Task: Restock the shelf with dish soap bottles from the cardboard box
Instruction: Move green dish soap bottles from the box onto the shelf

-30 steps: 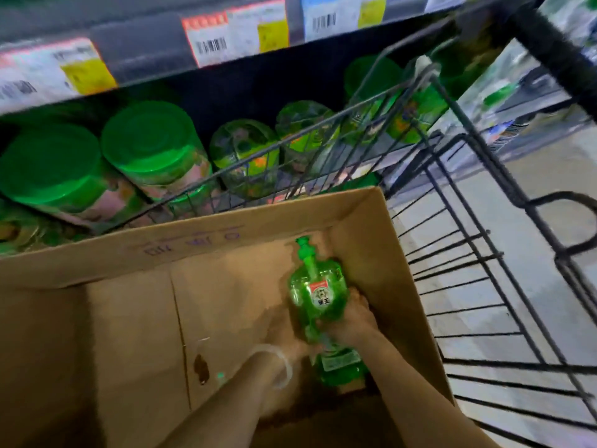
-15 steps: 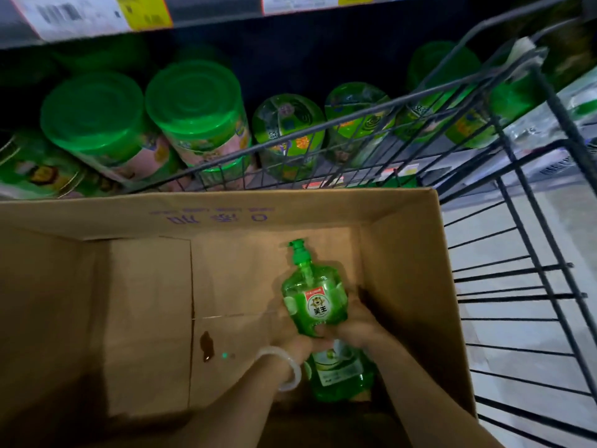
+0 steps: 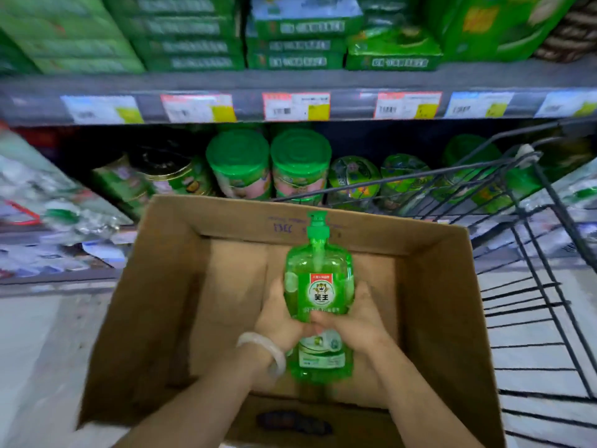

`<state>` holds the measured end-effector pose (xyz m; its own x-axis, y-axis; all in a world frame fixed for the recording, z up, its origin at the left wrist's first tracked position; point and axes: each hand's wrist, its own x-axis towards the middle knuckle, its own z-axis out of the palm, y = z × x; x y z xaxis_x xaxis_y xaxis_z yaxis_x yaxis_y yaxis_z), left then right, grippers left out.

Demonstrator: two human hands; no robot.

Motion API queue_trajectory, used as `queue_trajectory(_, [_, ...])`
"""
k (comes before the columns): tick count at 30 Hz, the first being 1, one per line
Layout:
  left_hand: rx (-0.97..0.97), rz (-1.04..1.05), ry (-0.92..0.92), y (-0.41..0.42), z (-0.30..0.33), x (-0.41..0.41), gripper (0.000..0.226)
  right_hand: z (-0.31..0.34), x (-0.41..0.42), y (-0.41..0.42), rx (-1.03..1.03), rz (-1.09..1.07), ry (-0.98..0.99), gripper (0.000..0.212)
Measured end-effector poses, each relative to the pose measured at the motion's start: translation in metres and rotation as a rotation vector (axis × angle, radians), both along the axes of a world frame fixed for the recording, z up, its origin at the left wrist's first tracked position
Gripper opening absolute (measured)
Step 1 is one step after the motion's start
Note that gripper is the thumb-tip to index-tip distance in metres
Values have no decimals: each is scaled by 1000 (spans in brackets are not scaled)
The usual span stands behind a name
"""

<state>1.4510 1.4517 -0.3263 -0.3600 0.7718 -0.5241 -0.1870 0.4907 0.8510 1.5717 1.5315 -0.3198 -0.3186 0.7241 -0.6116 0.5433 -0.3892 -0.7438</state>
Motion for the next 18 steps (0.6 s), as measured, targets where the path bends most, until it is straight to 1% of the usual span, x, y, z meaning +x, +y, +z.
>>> queue_trajectory(2, [103, 18, 16, -18, 26, -22, 90, 29, -22, -16, 113, 22, 62, 73])
queue_trajectory(4, [199, 50, 47, -42, 52, -46, 101, 61, -46, -38, 201, 82, 95, 79])
queue_trajectory(7, [331, 105, 145, -89, 97, -79, 112, 108, -83, -80, 306, 122, 188, 91])
queue_trajectory(8, [366, 131, 176, -107, 113, -90, 113, 122, -97, -97, 337, 133, 219, 92])
queue_trajectory(12, [451, 235, 285, -191, 163, -136, 111, 163, -155, -170, 406, 227, 335, 85])
queue_trajectory(15, [475, 303, 395, -259, 193, -171, 110, 185, -199, -225, 435, 296, 411, 88])
queue_trajectory(18, [479, 386, 455, -324, 211, -202, 106, 200, -243, -282, 449, 377, 477, 93])
